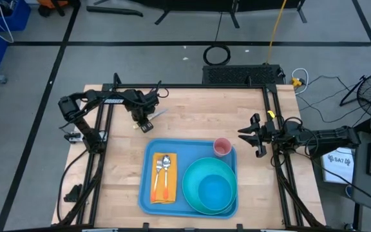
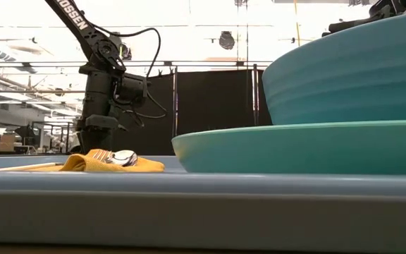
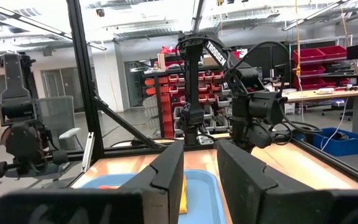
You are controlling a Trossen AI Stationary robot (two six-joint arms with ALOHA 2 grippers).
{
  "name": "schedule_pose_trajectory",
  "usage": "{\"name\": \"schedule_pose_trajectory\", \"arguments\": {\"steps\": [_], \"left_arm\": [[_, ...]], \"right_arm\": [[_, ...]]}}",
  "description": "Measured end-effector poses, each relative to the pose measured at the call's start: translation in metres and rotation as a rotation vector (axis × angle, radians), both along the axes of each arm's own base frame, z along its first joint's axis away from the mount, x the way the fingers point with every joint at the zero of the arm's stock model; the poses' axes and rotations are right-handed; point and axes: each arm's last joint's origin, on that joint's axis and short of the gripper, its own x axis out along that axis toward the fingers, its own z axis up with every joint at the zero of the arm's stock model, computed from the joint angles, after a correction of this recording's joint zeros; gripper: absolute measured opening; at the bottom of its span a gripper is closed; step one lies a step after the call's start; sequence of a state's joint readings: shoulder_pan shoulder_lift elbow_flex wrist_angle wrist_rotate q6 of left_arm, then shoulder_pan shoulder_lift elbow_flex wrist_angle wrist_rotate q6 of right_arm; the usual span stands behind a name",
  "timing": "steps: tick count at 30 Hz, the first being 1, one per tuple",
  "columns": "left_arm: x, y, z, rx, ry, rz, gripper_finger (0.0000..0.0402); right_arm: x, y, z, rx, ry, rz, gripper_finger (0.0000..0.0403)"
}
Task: Set up tray
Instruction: Put the yellow knife on the yellow napkin to the right of the orange spoon
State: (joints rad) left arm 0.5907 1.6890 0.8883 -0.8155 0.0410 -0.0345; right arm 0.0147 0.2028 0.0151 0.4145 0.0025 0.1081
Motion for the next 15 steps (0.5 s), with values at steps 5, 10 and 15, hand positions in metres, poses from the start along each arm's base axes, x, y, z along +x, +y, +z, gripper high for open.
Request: {"name": "schedule_pose_trajectory", "arguments": {"steps": [5,10,15], "left_arm": [[0.003,-0.003,0.001,0.030,0.001,0.012,0.0066],[0.016,-0.021,0.016,0.069,-0.117,-0.006,0.0066],[0.025,-0.058,0.052,0.112,-0.277,-0.033,0.0066]], "right_arm": [[0.000,0.000,0.000,0.001,0.000,0.001,0.0089],[0.000,0.000,0.000,0.003,0.000,0.001,0.0089],[0.000,0.000,0.000,0.003,0.000,0.001,0.0089]]}}
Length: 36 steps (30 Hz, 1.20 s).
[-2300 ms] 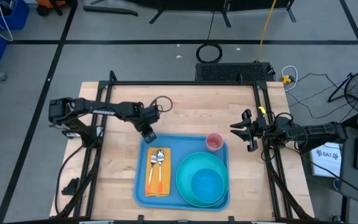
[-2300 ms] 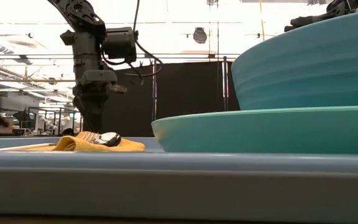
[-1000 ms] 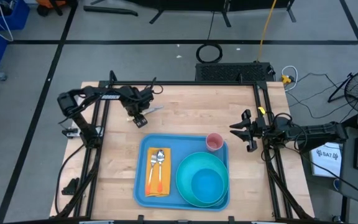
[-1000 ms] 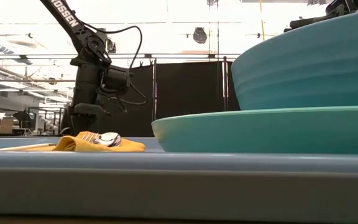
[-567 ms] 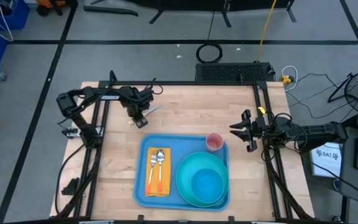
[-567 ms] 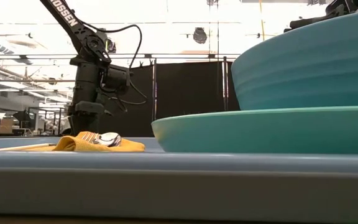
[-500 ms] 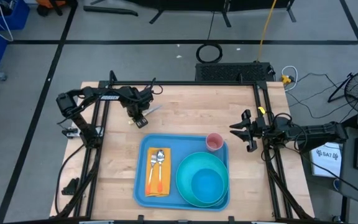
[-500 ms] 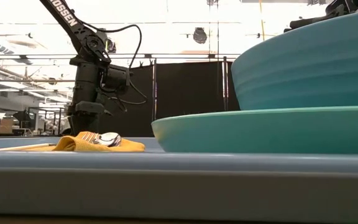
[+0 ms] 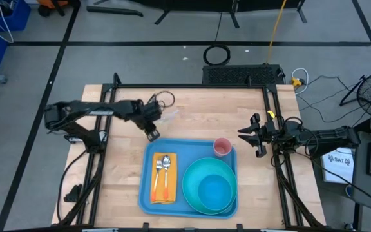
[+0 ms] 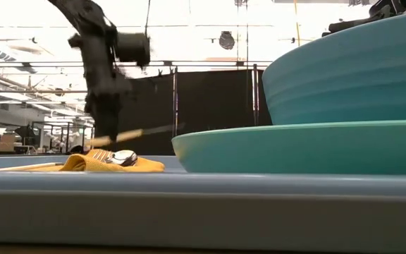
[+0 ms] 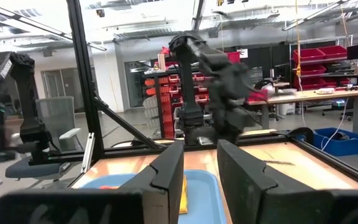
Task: Set up tray
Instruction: Put the yellow knife on the yellow napkin to the right of the orange spoon
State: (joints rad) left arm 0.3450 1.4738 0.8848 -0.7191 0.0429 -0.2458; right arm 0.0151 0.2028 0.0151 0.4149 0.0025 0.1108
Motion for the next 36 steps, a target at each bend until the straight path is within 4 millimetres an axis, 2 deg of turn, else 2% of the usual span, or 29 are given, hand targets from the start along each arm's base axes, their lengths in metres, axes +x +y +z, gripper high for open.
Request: {"name": "schedule_pose_trajectory", "arguments": {"steps": [5,11,14,18,22,25,30,36], "left_arm": [[0.001,-0.047,0.028,-0.023,-0.130,0.019,0.0066],[0.019,-0.111,0.040,-0.135,-0.345,0.077,0.0066],[0.031,-0.141,0.042,-0.207,-0.532,0.190,0.0066],[0.027,-0.172,0.041,-0.317,-0.690,0.396,0.0066],[0.017,-0.199,0.021,-0.427,-0.680,0.594,0.0066],[0.019,-0.218,0.007,-0.520,-0.656,0.693,0.0066],[0.029,-0.240,-0.010,-0.635,-0.675,0.727,0.0066],[0.021,-0.264,-0.039,-0.660,-0.584,0.786,0.0066]], "right_arm": [[0.000,0.000,0.000,-0.009,-0.004,-0.002,0.0089],[-0.001,0.000,0.003,-0.024,-0.033,-0.006,0.0089],[-0.001,0.000,0.004,-0.024,-0.046,-0.006,0.0089],[-0.001,0.000,0.006,-0.024,-0.062,-0.006,0.0089],[-0.002,0.000,0.007,-0.024,-0.074,-0.006,0.0089],[-0.002,0.000,0.008,-0.024,-0.086,-0.006,0.0089],[-0.002,0.000,0.008,-0.019,-0.089,-0.002,0.0089],[-0.002,0.000,0.008,-0.015,-0.089,0.000,0.0089]]}}
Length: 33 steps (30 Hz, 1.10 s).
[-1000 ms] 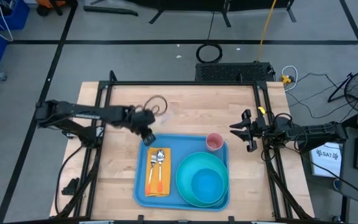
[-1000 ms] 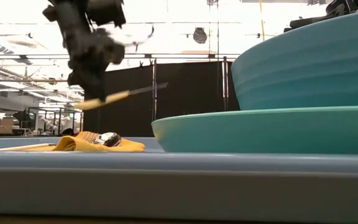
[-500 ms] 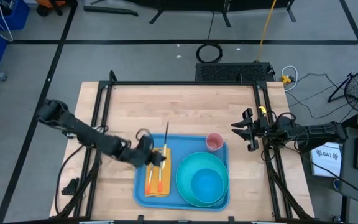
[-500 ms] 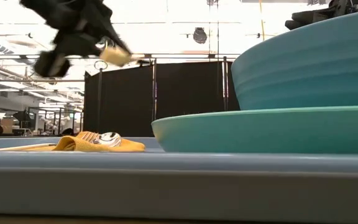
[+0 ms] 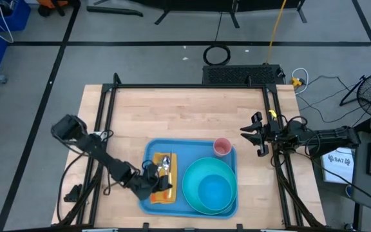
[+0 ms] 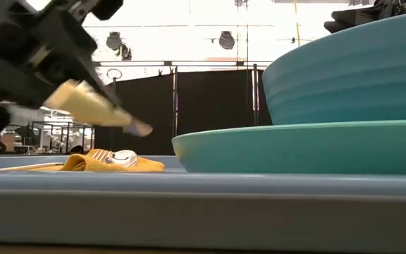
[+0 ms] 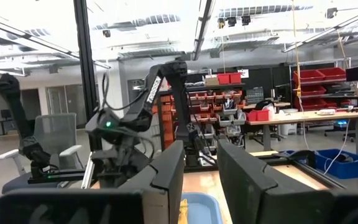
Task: Set up tray
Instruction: Put the yellow knife on the yellow napkin to the right of the orange spoon
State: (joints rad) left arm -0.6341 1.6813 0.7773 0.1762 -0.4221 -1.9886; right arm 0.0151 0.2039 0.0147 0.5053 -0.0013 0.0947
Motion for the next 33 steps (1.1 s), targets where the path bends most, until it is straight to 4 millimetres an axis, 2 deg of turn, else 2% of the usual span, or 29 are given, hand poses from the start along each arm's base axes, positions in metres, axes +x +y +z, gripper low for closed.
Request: {"name": "schedule_pose_trajectory", "arguments": {"steps": [3,6,12,27,33], "left_arm": [[0.000,-0.011,-0.011,-0.043,-0.011,0.019,0.0066],[0.002,-0.012,-0.019,-0.038,-0.011,0.025,0.0066],[0.003,-0.008,-0.021,0.008,0.006,0.005,0.0066],[0.002,-0.007,-0.023,-0.007,0.050,-0.010,0.0066],[0.007,0.002,-0.026,0.004,0.101,-0.069,0.0066]], "right_arm": [[0.000,0.000,0.000,-0.001,-0.001,0.000,0.0089],[0.000,0.000,0.000,-0.001,-0.004,0.000,0.0089],[0.000,0.000,0.000,0.001,-0.004,0.001,0.0089],[0.000,0.000,0.000,0.001,-0.004,0.004,0.0089],[0.000,0.000,0.000,0.001,-0.004,0.004,0.0089]]}}
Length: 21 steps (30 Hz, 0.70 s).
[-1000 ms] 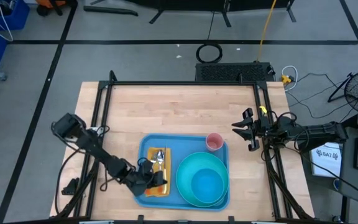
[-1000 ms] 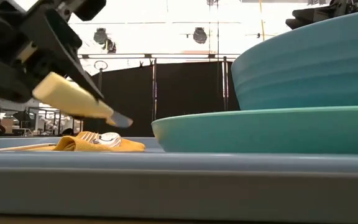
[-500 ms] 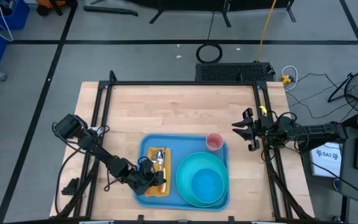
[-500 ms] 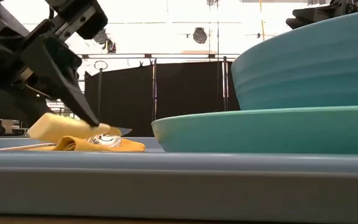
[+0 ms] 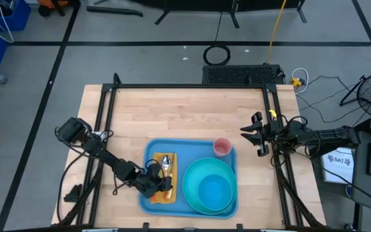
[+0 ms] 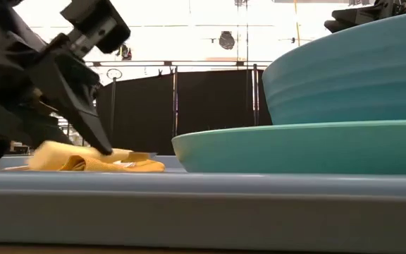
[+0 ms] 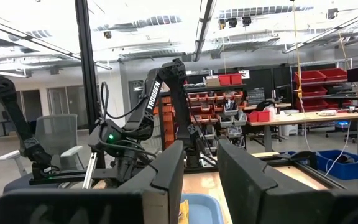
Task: Set up tray
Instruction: Put the yellow knife on the yellow napkin to the right of the orange spoon
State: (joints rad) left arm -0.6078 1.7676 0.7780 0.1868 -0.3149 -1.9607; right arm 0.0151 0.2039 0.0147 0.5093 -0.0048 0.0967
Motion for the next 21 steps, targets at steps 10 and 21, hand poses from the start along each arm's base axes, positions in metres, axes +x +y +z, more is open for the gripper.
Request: {"name": "schedule_pose_trajectory", "arguments": {"steps": [10,21], "left_arm": [[0.0041,0.0077,-0.0012,-0.056,0.038,0.025,0.0069],[0.0039,0.0072,-0.0007,-0.074,0.031,0.068,0.0141]], "right_arm": [[-0.0001,0.0000,0.0003,0.000,-0.003,0.000,0.0089],[-0.0001,0.0000,0.0004,0.000,-0.003,0.000,0.0089]]}}
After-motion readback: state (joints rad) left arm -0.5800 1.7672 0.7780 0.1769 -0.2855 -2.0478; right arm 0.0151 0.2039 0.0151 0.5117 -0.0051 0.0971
